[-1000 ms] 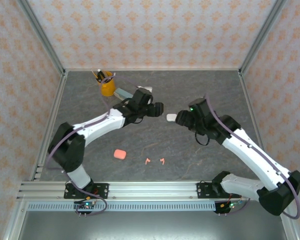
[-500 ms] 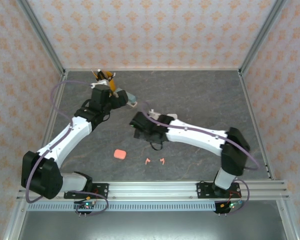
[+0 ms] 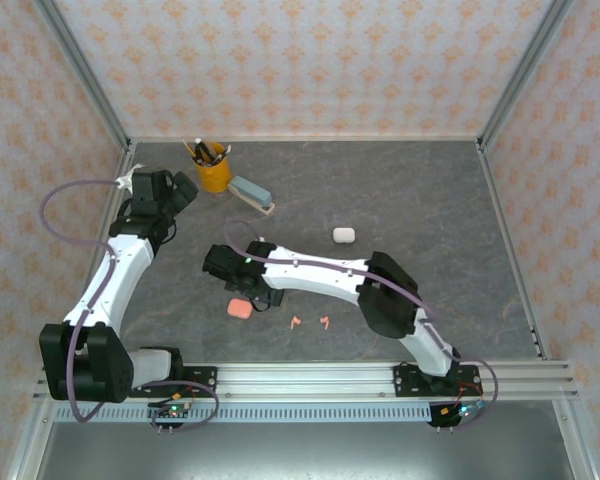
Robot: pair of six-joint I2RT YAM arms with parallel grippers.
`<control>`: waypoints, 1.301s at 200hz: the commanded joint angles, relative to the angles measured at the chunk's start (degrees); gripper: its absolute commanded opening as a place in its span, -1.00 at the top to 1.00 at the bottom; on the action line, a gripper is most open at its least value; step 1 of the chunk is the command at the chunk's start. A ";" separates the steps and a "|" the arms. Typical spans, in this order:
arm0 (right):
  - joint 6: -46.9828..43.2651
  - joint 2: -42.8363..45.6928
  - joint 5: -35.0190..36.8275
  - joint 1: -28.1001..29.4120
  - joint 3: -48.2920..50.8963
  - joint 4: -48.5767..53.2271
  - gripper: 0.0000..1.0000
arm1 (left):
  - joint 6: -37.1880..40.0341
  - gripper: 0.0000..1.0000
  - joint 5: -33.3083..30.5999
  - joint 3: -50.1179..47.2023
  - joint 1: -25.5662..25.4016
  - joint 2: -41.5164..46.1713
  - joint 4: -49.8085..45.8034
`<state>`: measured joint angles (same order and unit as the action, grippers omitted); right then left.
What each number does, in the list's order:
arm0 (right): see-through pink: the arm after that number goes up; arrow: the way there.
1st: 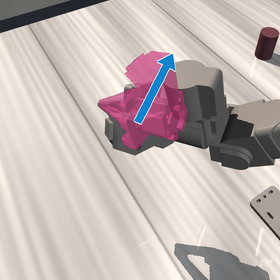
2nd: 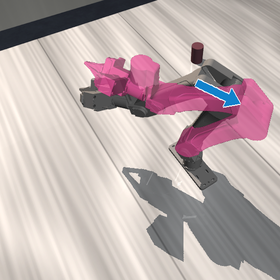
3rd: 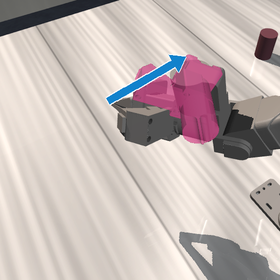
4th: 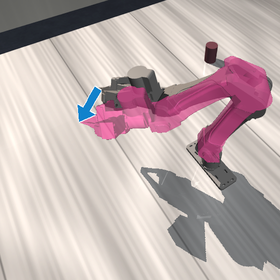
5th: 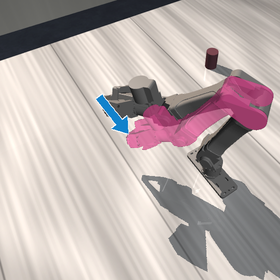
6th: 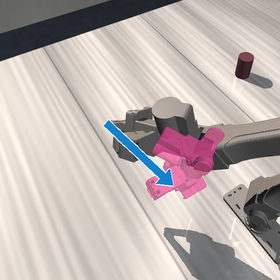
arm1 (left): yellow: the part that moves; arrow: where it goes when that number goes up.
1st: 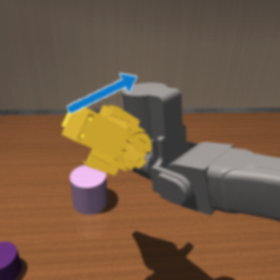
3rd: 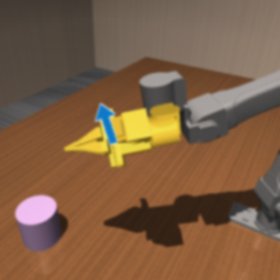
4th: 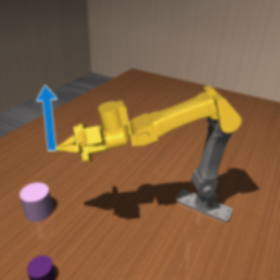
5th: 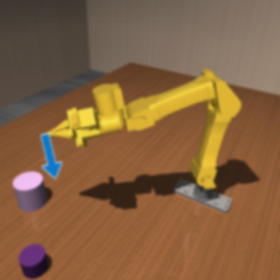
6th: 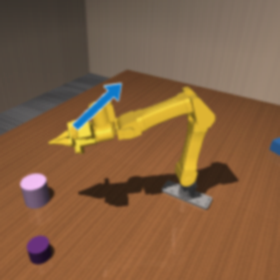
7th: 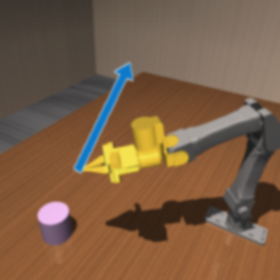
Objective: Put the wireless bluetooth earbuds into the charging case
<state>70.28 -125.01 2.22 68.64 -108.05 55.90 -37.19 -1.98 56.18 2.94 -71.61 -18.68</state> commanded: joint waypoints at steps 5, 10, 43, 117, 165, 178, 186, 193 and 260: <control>2.05 -4.40 0.16 1.42 -7.47 6.82 -0.72 | -1.88 -1.00 -0.86 -1.92 2.51 0.50 -0.86; 2.05 -5.24 0.15 1.61 -8.49 7.37 -0.73 | -1.98 -1.00 -0.61 -2.18 2.86 0.46 -0.71; 3.06 -9.14 -1.16 2.38 -12.33 9.54 -0.74 | -2.26 -1.00 -0.20 -3.00 4.58 0.31 0.19; 2.93 -12.91 -2.83 3.43 -14.70 9.58 -0.74 | -3.76 -1.00 1.67 -3.52 6.55 -0.75 1.57; 2.32 -15.47 -3.97 3.56 -17.78 9.29 -0.72 | -4.47 -1.00 2.07 -3.99 6.55 -1.13 2.50; 2.18 -16.21 -4.37 3.52 -18.31 9.30 -0.71 | -4.73 -1.00 2.15 -3.92 6.54 -1.12 2.50; 2.23 -16.47 -4.55 3.52 -18.50 9.19 -0.70 | -4.90 -1.00 2.20 -3.91 6.55 -1.09 2.50; 2.22 -16.73 -4.71 3.52 -18.52 9.14 -0.69 | -5.06 -1.00 2.24 -3.93 6.54 -1.02 2.50; 0.79 -17.55 -5.60 3.53 -17.83 7.56 -0.46 | -4.73 -1.00 1.98 -3.82 6.54 -0.27 2.42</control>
<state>71.70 -141.27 -3.38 71.70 -124.86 63.61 -41.12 0.62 52.80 9.06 -72.40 -17.30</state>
